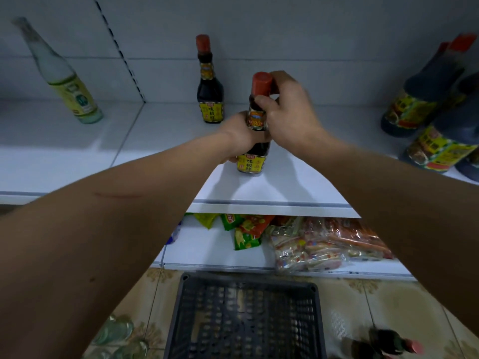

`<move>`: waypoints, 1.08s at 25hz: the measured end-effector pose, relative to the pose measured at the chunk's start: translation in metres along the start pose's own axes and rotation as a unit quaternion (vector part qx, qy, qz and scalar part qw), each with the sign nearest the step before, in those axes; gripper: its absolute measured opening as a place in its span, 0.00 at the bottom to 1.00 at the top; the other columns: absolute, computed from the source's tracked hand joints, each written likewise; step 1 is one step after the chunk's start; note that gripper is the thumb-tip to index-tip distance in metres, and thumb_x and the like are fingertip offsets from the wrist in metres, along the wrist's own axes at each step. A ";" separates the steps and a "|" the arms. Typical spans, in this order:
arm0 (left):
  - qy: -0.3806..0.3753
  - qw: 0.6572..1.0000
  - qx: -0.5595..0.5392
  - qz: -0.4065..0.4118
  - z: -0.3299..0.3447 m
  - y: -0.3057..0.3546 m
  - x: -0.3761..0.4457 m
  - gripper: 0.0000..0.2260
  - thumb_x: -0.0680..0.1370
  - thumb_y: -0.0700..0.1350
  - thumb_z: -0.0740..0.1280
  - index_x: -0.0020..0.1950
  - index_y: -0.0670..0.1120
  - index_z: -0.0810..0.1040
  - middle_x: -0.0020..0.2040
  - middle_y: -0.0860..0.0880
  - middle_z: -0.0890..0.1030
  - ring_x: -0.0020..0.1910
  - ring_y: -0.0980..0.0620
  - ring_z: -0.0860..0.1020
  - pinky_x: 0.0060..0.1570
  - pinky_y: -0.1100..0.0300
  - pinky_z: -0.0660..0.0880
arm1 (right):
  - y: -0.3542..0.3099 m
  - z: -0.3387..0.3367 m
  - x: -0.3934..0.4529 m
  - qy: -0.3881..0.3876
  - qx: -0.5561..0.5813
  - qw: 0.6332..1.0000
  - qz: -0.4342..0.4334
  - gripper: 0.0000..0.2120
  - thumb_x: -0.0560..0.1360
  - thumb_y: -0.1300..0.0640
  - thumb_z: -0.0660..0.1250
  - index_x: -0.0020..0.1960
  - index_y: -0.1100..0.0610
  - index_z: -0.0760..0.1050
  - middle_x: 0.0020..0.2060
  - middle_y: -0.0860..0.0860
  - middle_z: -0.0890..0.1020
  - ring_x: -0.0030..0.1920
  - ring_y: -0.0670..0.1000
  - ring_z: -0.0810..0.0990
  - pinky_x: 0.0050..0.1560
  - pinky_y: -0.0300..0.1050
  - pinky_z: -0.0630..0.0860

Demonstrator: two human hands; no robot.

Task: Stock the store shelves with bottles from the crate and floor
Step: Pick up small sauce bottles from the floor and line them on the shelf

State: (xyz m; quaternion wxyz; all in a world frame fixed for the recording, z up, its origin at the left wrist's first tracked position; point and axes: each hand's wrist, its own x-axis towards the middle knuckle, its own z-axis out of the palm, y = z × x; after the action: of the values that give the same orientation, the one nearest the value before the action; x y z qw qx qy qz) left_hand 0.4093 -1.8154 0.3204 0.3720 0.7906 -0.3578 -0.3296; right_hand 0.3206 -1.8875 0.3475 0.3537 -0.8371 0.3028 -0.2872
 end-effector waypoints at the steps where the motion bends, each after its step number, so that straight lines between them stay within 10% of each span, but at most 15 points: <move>1: 0.011 1.000 0.002 -0.004 -0.003 -0.002 0.004 0.12 0.76 0.52 0.70 0.54 0.53 0.71 0.48 0.50 0.79 0.47 0.48 0.77 0.40 0.54 0.78 | -0.001 0.005 0.005 -0.003 -0.001 1.000 -0.001 0.11 0.78 0.60 0.63 0.60 0.59 0.74 0.50 0.55 0.82 0.50 0.58 0.81 0.53 0.56 0.78; 7: 0.048 0.999 0.013 -0.009 -0.022 -0.017 0.031 0.13 0.75 0.49 0.70 0.57 0.49 0.72 0.51 0.49 0.78 0.51 0.46 0.77 0.40 0.57 0.77 | -0.001 0.034 0.032 -0.001 -0.022 1.000 -0.001 0.11 0.78 0.60 0.62 0.61 0.55 0.71 0.40 0.40 0.73 0.46 0.51 0.76 0.41 0.43 0.68; 18: 0.068 0.996 0.019 -0.051 -0.078 -0.050 0.059 0.15 0.77 0.50 0.66 0.61 0.46 0.75 0.56 0.44 0.81 0.53 0.42 0.80 0.53 0.47 0.80 | -0.028 0.098 0.073 -0.038 -0.062 0.997 -0.013 0.15 0.81 0.60 0.60 0.67 0.57 0.67 0.56 0.53 0.79 0.52 0.54 0.77 0.47 0.44 0.68; 27: 0.073 0.994 0.003 -0.076 -0.094 -0.056 0.058 0.09 0.77 0.51 0.65 0.56 0.50 0.74 0.55 0.44 0.81 0.49 0.41 0.82 0.47 0.45 0.82 | -0.044 0.112 0.077 -0.061 -0.022 0.998 0.012 0.19 0.81 0.62 0.60 0.71 0.59 0.65 0.50 0.51 0.75 0.49 0.50 0.74 0.48 0.41 0.67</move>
State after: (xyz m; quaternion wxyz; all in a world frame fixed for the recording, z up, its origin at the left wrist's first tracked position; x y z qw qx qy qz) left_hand 0.5319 -1.8035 0.3074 0.3689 0.8384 -0.2696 -0.2973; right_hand 0.4616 -1.8708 0.3363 0.3566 -0.8570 0.2969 -0.2241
